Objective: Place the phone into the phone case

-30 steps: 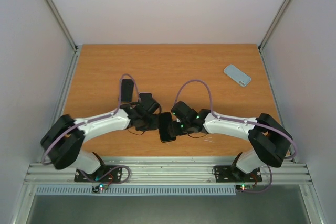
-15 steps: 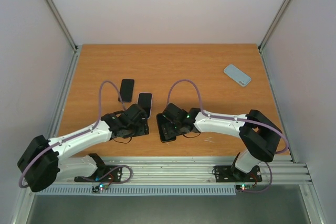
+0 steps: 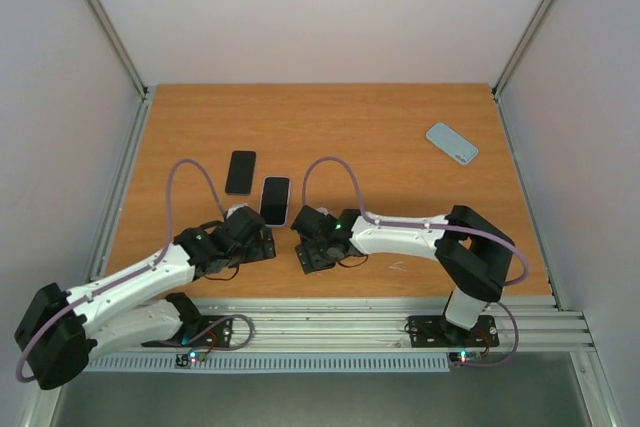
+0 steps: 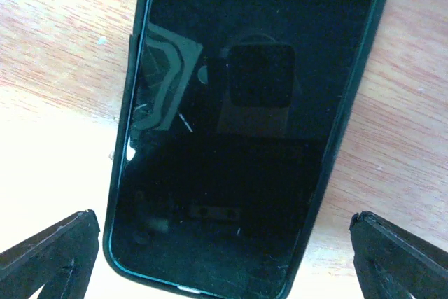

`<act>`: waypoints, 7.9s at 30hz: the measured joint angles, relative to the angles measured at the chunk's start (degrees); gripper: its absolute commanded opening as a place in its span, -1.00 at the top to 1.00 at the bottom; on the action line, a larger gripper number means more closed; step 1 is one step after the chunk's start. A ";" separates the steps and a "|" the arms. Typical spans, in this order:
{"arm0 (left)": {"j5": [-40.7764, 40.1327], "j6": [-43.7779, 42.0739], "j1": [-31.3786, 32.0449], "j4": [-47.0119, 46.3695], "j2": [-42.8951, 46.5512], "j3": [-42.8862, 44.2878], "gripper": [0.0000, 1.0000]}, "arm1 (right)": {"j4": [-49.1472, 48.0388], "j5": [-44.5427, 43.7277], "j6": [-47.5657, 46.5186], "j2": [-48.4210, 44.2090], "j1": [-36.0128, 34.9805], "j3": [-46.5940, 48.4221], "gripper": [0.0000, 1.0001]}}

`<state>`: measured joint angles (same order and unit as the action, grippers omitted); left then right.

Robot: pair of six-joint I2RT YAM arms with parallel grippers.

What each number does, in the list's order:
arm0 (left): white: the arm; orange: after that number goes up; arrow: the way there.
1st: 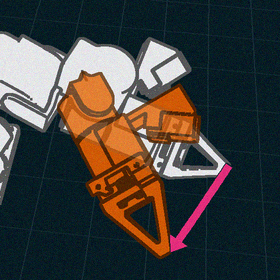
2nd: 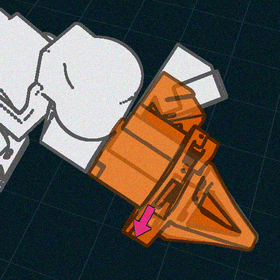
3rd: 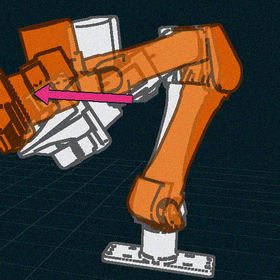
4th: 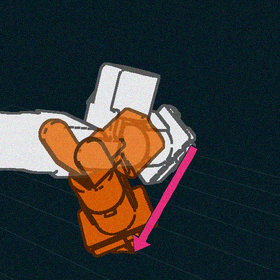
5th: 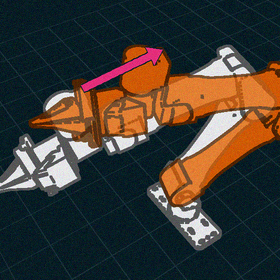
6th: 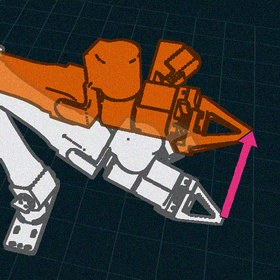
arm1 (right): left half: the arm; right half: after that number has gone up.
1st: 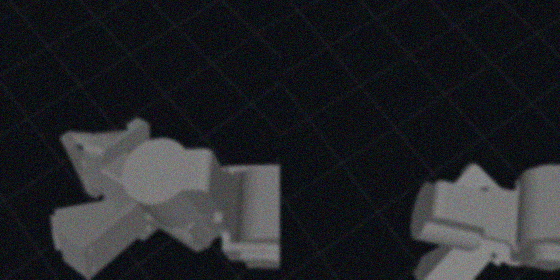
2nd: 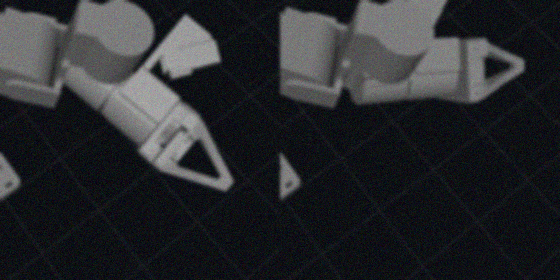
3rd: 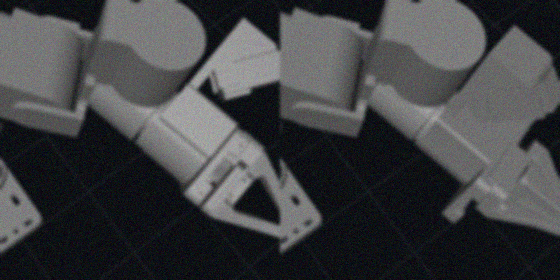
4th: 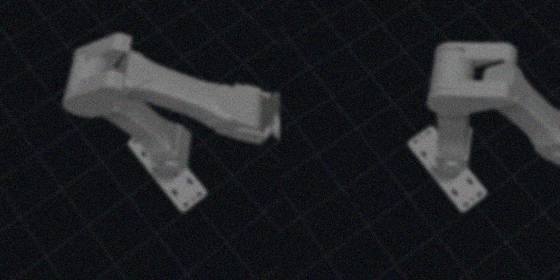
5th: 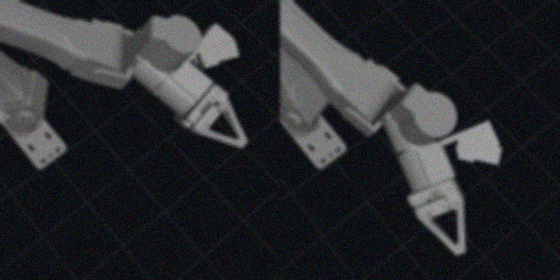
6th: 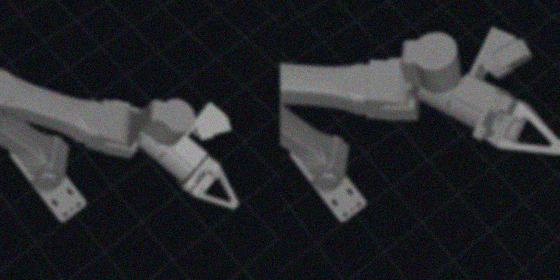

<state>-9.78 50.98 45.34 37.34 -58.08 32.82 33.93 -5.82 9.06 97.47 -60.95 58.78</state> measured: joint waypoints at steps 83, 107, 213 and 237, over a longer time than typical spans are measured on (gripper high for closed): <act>-15.65 -14.43 -5.79 -4.83 -0.13 -1.22 -0.99 | 12.15 -4.39 -19.19 12.57 48.59 28.63 -0.90; -13.62 -15.06 -5.79 -4.96 -2.36 -1.22 -0.99 | 11.19 3.43 -30.38 32.79 66.18 44.92 -0.63; -0.33 -13.31 17.70 -51.52 -10.58 -4.26 -0.02 | -25.42 -4.33 38.47 -33.75 7.96 -16.11 0.98; -3.08 -21.40 13.55 -34.01 1.18 -1.68 0.99 | -14.16 -1.33 17.07 -38.14 10.08 -10.21 -0.35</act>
<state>-12.86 29.58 58.89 3.33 -56.90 31.14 19.77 -7.16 26.13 59.33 -50.87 48.58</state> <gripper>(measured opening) 0.107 0.573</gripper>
